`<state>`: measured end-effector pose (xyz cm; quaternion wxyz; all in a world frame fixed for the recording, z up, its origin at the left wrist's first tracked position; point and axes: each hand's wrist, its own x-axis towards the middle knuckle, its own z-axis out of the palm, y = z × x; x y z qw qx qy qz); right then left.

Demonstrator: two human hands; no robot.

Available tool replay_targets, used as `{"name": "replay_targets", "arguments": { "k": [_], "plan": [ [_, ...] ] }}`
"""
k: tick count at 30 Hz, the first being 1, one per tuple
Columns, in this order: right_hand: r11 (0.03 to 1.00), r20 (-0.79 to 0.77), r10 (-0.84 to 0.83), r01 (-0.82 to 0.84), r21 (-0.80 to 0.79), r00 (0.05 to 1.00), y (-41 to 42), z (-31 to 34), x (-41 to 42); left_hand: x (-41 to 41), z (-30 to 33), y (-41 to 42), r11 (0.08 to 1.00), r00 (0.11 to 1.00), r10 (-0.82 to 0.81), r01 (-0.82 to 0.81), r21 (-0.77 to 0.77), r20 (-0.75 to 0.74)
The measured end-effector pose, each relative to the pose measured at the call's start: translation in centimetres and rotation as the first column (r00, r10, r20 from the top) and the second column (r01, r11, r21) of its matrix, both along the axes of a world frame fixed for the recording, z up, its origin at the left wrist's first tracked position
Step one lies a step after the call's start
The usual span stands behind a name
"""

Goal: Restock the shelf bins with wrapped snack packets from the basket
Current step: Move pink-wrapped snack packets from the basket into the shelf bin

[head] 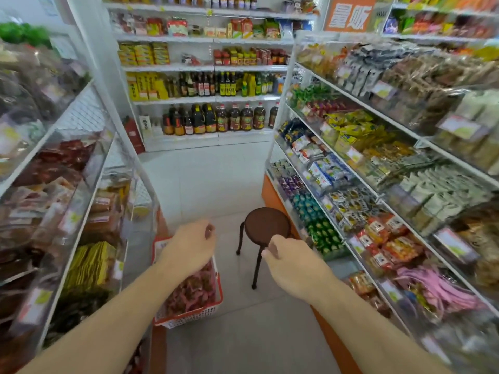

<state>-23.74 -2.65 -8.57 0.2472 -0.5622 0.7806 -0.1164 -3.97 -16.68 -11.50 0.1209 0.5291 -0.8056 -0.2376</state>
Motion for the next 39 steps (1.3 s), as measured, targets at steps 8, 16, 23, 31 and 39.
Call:
{"name": "replay_targets", "arguments": {
  "k": [8, 16, 23, 31, 39],
  "plan": [
    [0.998, 0.028, 0.039, -0.040, 0.044, 0.999, -6.6, -3.6, -7.3, -6.4, -3.0, -5.4, 0.997, 0.998, 0.055, -0.056, 0.061, 0.019],
    [0.985, 0.014, 0.143, -0.143, 0.099, 0.990, -16.0, -5.4, -11.7, -9.5, -4.5, -11.9, 0.987, 0.990, 0.143, -0.143, 0.074, 0.002],
    [0.967, -0.001, 0.201, -0.199, 0.162, 0.980, -24.6, -6.6, -13.1, -10.5, -6.9, -20.4, 0.984, 0.988, 0.157, -0.157, 0.080, 0.010],
    [0.952, 0.018, 0.248, -0.247, 0.182, 0.969, -33.7, -7.2, -15.4, -12.6, -8.2, -28.5, 0.965, 0.978, 0.208, -0.207, 0.160, 0.012],
    [0.832, 0.058, 0.502, -0.500, 0.243, 0.863, -45.6, -9.0, -13.8, -10.9, -9.2, -32.2, 0.869, 0.883, 0.469, -0.456, 0.194, -0.023]
  ]
}}
